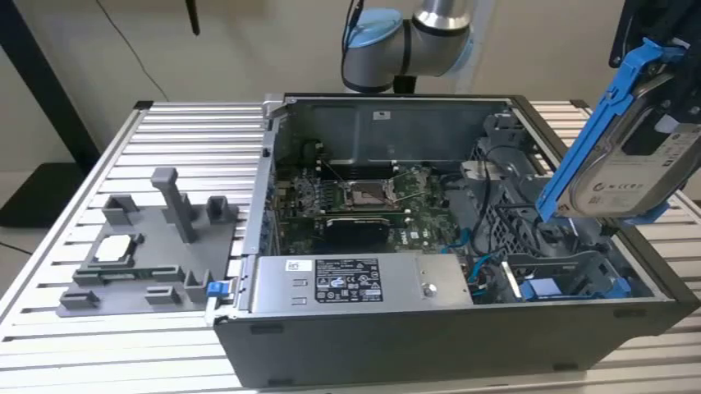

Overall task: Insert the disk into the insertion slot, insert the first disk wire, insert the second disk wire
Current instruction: 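Insert the disk into the insertion slot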

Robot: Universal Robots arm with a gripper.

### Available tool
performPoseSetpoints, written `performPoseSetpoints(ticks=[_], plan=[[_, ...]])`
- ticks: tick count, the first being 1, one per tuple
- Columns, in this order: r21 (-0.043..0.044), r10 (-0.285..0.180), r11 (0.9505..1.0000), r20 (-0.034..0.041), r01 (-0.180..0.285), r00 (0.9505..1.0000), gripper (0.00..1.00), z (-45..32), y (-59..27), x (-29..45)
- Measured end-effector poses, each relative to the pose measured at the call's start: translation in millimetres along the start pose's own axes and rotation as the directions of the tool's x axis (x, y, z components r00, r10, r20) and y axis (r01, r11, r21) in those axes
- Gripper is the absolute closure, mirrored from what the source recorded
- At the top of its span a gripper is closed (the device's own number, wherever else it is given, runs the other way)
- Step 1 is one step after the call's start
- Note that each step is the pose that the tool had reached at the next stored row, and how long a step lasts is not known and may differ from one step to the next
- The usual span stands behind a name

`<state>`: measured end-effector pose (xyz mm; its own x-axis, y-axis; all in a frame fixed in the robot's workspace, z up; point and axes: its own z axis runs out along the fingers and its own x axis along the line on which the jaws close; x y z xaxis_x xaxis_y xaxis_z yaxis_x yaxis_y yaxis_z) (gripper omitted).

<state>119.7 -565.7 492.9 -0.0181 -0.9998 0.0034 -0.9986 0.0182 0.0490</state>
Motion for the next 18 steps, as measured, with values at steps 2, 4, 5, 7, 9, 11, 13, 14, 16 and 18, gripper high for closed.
performPoseSetpoints(ticks=[2, 4, 5, 7, 9, 11, 13, 14, 16, 18], plan=[[-0.0001, 0.000, 1.0000, 0.0001, 0.000, 1.0000, 1.00, 1.8, -0.1, 0.0], [0.0000, 0.000, 1.0000, 0.0001, 0.000, 1.0000, 1.00, 3.9, -0.2, 0.0], [0.0000, 0.000, 1.0000, 0.0000, 0.000, 1.0000, 1.00, 5.1, -0.3, 0.0], [0.0000, 0.000, 1.0000, -0.0001, 0.000, 1.0000, 1.00, 7.5, -0.4, -0.1], [0.0000, 0.000, 1.0000, -0.0001, 0.000, 1.0000, 1.00, 10.0, -0.5, -0.1], [0.0000, 0.000, 1.0000, -0.0002, 0.000, 1.0000, 1.00, 12.7, -0.6, -0.1], [0.0001, 0.000, 1.0000, -0.0002, 0.000, 1.0000, 1.00, 15.7, -0.8, -0.1], [0.0001, 0.000, 1.0000, -0.0002, 0.000, 1.0000, 1.00, 17.2, -0.8, -0.1], [0.0000, 0.000, 1.0000, -0.0001, 0.000, 1.0000, 1.00, 20.0, -1.0, -0.1], [0.0000, 0.000, 1.0000, -0.0001, 0.000, 1.0000, 1.00, 22.2, -1.1, -0.2]])
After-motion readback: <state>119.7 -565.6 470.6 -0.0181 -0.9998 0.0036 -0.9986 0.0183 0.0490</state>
